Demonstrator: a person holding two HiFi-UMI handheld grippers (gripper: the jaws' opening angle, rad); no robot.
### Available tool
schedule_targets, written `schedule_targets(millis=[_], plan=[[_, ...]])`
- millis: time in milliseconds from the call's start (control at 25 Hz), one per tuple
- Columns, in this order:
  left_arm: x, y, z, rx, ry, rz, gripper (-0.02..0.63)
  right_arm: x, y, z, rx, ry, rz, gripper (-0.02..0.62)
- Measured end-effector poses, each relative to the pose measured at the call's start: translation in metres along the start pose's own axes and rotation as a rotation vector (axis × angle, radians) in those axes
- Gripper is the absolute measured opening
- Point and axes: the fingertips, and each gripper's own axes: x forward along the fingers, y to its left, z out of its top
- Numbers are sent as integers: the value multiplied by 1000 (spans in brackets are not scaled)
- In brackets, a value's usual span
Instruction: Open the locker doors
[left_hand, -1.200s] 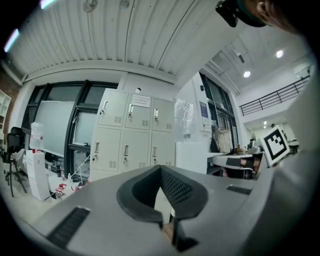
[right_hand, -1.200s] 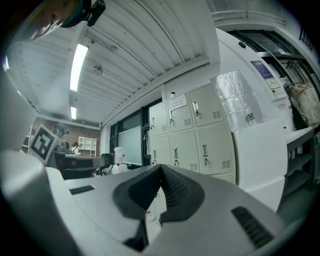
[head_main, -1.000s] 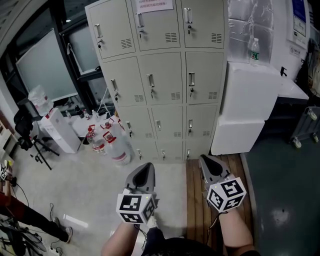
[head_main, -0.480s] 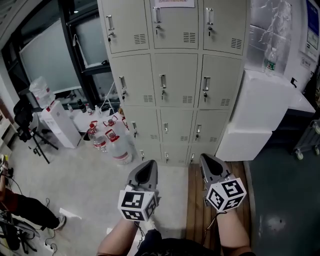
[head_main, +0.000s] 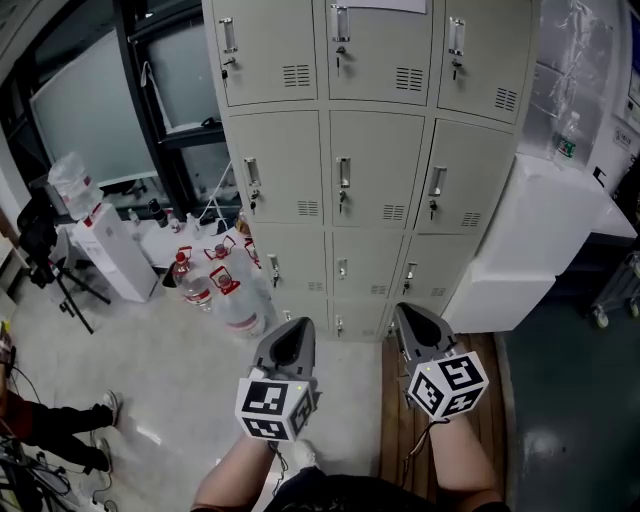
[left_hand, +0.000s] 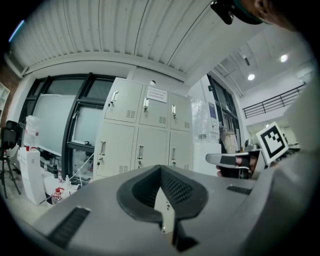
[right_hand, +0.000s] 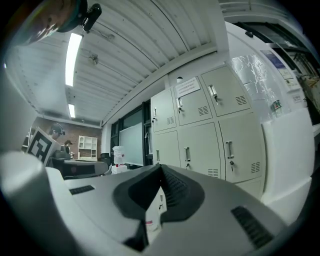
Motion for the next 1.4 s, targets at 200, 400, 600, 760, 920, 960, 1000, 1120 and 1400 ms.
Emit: schedule_targets(millis=[200,400,600,760,920,960,1000,1120,1400], plan=[[34,42,4,1,6,-43,1,56,2,2,8,-9,-24,0],[64,87,4,4,21,-83,1,111,8,-1,17,-8,-55,0],[93,127,3,-5,25,-111,0,164,11,-3,6,-7,-77,0],[107,153,2,-5,30,-136,0,196,16,-5,-5,-5,-99,0],[118,174,5,-9,21,-148,0,219,20,-3,-25,-8,-123,0],[120,177,5,-11,19,-151,0,223,21,-4,-30,-5,-125,0],[123,179,5,-14,18,-154,0,227,22,-4,-33,-2,-127,2],[131,185,5,-24,17,-163,0,238,20,-5,-39,2,-130,4],[150,199,8,-17,14,-169,0,267,7,-3,-41,-6,-145,33]])
